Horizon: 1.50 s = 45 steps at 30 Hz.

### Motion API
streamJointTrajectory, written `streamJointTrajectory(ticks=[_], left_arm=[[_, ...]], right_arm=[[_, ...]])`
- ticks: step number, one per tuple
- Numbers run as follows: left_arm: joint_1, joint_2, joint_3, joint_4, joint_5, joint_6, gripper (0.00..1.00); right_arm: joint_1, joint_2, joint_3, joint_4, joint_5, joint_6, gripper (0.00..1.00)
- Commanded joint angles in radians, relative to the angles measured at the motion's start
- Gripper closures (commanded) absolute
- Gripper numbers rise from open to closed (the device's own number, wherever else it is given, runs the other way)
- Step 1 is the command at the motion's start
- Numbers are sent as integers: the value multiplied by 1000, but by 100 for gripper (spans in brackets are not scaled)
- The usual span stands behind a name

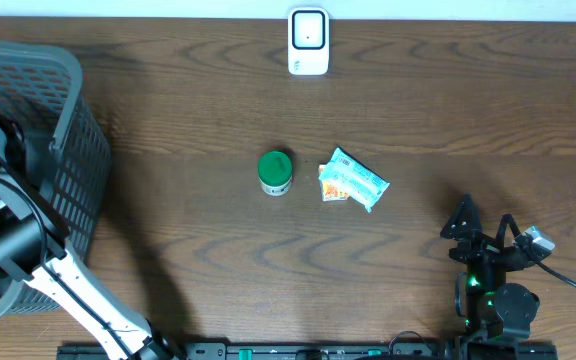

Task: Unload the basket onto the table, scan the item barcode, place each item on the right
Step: 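Grasp the red TOP bar with the left gripper and lift it out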

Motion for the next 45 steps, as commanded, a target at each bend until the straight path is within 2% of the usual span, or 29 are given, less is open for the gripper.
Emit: streamJointTrajectory(ticks=[1,5,11,20,24,30,37,39,42,45], left_arm=[[-23,60,103,-29,36,-2,93],[-66,-6,174,-37,145,-2,93],[-116,-141,182,-5,252,-6,93],[-163,-348,182,1,286,-5,93],[-163,-463,182,0,377,-4,93],[-164,-661,182,-1,653,71,93],[-183,-925,182,26,713,145,93],[-198,-994,181,42,806,150,93],[-229,-1061,181,93,1074,230,93],[-266,-1078,181,125,1269,265,93]], right_arm=[[7,-2,-1,-3,9,-13,1],[7,-2,-1,-3,9,-13,1],[7,-2,-1,-3,9,-13,1],[7,-2,-1,-3,9,-13,1],[7,-2,-1,-3,9,-13,1],[7,-2,-1,-3,9,-13,1],[7,-1,-1,-3,9,-13,1],[7,-2,-1,-3,9,-13,1],[7,-2,-1,-3,9,-13,1],[7,-2,-1,-3,9,-13,1]])
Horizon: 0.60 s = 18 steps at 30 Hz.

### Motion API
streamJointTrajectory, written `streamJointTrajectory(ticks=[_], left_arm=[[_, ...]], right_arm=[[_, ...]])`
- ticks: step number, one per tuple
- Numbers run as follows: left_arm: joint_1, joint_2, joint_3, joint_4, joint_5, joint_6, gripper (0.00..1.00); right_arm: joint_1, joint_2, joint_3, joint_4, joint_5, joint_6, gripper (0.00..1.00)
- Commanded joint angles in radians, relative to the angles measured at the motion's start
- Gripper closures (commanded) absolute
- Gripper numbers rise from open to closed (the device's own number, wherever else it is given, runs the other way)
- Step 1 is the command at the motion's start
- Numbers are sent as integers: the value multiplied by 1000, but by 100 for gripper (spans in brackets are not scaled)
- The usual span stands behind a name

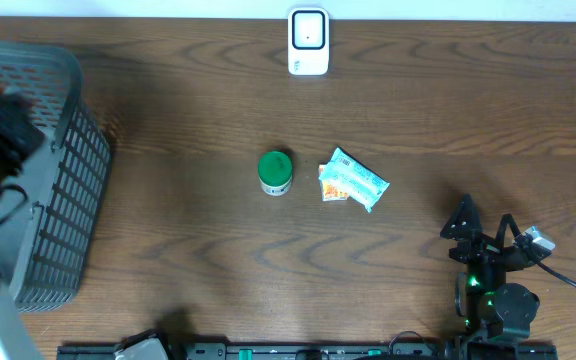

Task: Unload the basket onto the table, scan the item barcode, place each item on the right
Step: 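Grasp the red TOP bar with the left gripper and lift it out, then carry the TOP bar with the left gripper toward the white scanner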

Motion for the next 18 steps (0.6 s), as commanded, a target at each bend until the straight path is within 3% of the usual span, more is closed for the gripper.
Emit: streamJointTrajectory(ticks=[1,7,13,18], left_arm=[[-37,14,3,20,349,81,93],[-117,90,-40,35,802,279,93],[-156,229,-114,30,1107,655,93],[-173,344,-167,6,1147,778,93]], right_arm=[[7,-1,-1,-3,9,-13,1],[7,-2,-1,-3,9,-13,1],[7,-1,-1,-3,9,-13,1],[7,-2,-1,-3,9,-13,1]])
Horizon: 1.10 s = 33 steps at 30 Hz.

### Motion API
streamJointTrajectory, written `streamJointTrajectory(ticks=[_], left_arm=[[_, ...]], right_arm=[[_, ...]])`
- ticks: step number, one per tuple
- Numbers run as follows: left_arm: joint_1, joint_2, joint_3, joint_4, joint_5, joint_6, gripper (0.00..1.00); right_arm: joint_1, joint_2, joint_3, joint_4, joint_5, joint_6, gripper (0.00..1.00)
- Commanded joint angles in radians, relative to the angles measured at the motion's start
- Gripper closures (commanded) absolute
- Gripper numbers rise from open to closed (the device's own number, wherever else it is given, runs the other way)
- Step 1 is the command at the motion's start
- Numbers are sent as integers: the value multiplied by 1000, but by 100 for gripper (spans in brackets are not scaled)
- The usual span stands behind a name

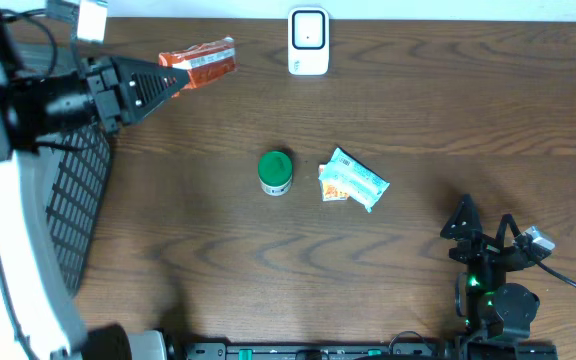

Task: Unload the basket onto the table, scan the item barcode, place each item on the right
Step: 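Carry the TOP bar with the left gripper toward the white scanner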

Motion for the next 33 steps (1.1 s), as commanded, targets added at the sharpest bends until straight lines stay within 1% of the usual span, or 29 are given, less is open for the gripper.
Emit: streamJointTrajectory(ticks=[1,6,11,15,25,33], left_arm=[[-25,57,-26,-19,130,192,93],[-95,117,-67,-51,130,345,93],[-191,121,-104,-51,130,490,93],[-243,121,-106,-50,130,543,93],[-322,121,-106,-50,130,572,94],[-331,121,-106,-47,130,579,93]], right_arm=[[7,-2,-1,-3,9,-13,1],[7,-2,-1,-3,9,-13,1],[7,-2,-1,-3,9,-13,1],[7,-2,-1,-3,9,-13,1],[7,-2,-1,-3,9,-13,1],[7,-2,-1,-3,9,-13,1]])
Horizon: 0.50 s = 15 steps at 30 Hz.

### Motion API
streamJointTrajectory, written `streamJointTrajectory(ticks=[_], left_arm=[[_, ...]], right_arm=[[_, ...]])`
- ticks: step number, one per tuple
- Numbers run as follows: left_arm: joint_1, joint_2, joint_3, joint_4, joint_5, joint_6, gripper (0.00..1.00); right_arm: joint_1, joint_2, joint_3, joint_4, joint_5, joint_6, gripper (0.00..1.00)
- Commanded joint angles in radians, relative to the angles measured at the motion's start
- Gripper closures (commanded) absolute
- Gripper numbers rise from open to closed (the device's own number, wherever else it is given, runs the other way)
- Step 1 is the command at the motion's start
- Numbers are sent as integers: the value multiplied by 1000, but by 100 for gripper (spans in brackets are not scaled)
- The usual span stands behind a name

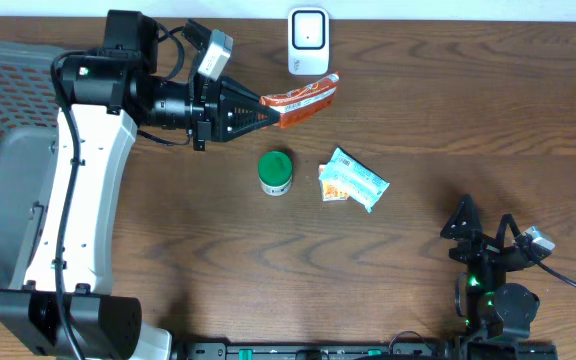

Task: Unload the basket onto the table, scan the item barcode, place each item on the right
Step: 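Carry the TOP bar with the left gripper toward the white scanner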

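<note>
An orange snack packet hangs just below the white barcode scanner at the table's back edge. My left gripper is shut on the packet's left end, its arm reaching in from the left. My right gripper rests at the front right, fingers spread open and holding nothing.
A green-lidded jar and a light blue snack packet lie mid-table, just in front of the held packet. A grey mesh basket stands at the far left behind the left arm.
My left gripper has carried the orange packet to the right, from about a third of the way across the back of the table to just under the scanner. The right arm stayed put.
At first my left arm was down in the grey basket at the far left. It then rose close under the camera. After that it held the orange packet out over the table right of the basket, and now holds it beneath the scanner.
</note>
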Motion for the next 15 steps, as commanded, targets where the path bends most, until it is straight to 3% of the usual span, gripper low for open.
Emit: streamJointTrajectory(ticks=[1,15], left_arm=[[-2,-10,-1,2,48,55,93],[-2,-11,-1,2,3,69,93]], right_arm=[[7,-2,-1,-3,9,-13,1],[7,-1,-1,-3,9,-13,1]])
